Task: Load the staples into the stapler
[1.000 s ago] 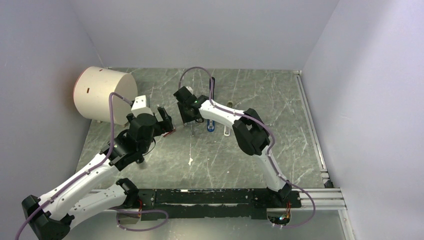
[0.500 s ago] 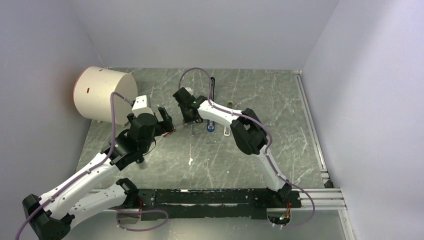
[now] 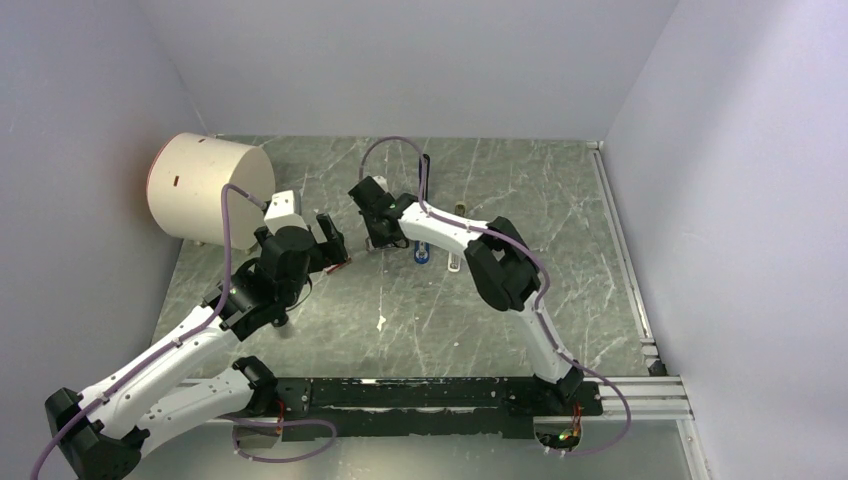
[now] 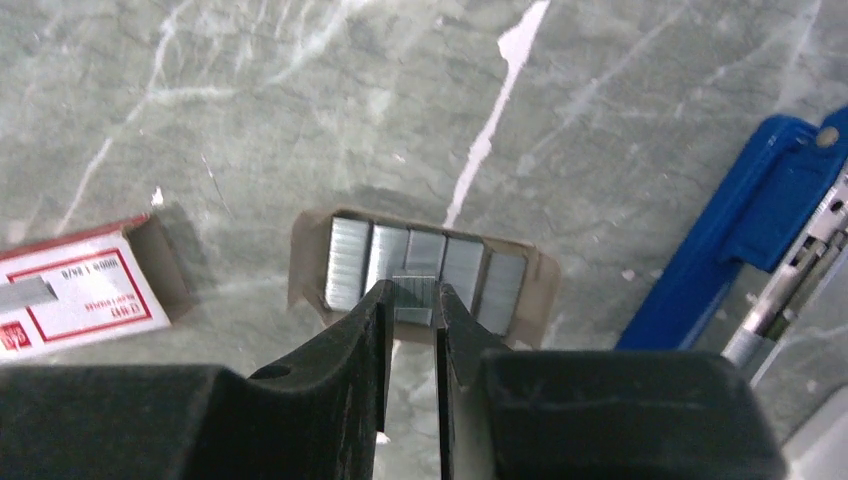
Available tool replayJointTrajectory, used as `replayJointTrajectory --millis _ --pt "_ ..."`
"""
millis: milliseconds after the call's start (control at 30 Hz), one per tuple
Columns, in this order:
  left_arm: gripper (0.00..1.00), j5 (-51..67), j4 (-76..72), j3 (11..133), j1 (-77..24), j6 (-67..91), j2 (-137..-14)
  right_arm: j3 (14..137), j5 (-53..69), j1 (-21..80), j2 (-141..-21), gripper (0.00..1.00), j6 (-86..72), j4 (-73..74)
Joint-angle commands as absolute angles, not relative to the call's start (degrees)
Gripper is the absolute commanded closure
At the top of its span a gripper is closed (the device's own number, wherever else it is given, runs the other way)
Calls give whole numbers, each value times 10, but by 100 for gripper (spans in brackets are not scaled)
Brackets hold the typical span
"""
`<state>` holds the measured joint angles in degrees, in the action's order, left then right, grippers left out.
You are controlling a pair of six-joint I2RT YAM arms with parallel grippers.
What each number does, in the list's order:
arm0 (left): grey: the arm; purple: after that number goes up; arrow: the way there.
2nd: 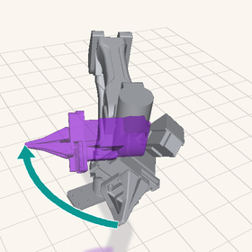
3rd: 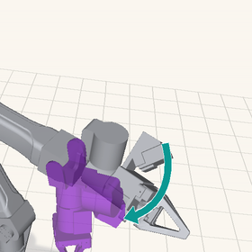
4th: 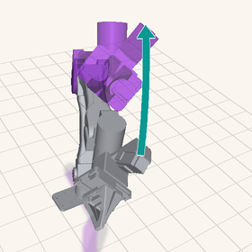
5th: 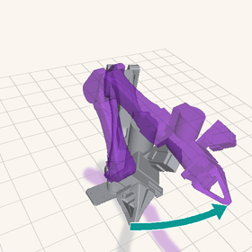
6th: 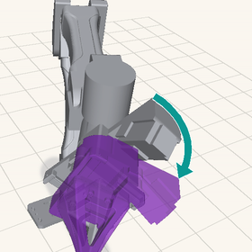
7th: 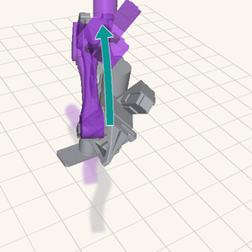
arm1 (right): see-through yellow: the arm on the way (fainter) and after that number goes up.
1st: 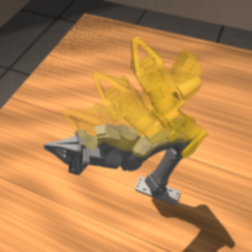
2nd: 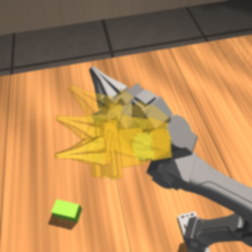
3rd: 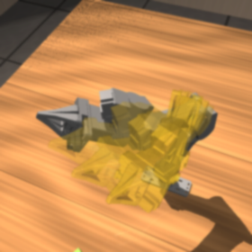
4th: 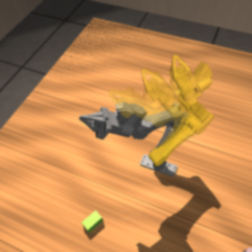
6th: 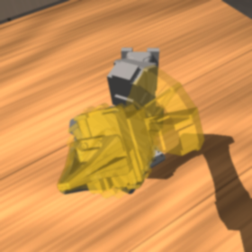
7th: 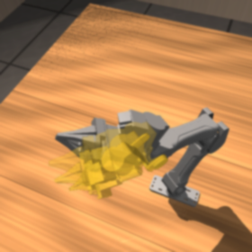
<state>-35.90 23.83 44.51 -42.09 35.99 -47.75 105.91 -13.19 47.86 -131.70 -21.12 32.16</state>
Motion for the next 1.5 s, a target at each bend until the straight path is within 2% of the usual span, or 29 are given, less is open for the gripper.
replayJointTrajectory --millis 0,500,633,933,1133,1233,1300,1467 --pt "2 -365 234 448 -417 361 -474 1018 -136 480 -1249 78 -194 308" --pt "2 -360 231 448 -417 361 -466 733 -3 491 -1071 78 -96 302" --pt "2 -358 230 448 -417 361 -466 703 32 511 -1052 78 -60 303" --pt "2 -359 231 450 -417 359 -470 682 19 529 -1053 77 -18 310" --pt "2 -360 232 453 -417 358 -474 705 18 530 -1069 64 -29 338" --pt "2 -360 233 454 -417 357 -474 704 11 529 -1056 49 -54 331" --pt "2 -361 232 454 -417 357 -473 700 2 530 -1041 43 -78 326" --pt "2 -359 230 452 -417 358 -472 705 -81 530 -1021 41 -206 330"
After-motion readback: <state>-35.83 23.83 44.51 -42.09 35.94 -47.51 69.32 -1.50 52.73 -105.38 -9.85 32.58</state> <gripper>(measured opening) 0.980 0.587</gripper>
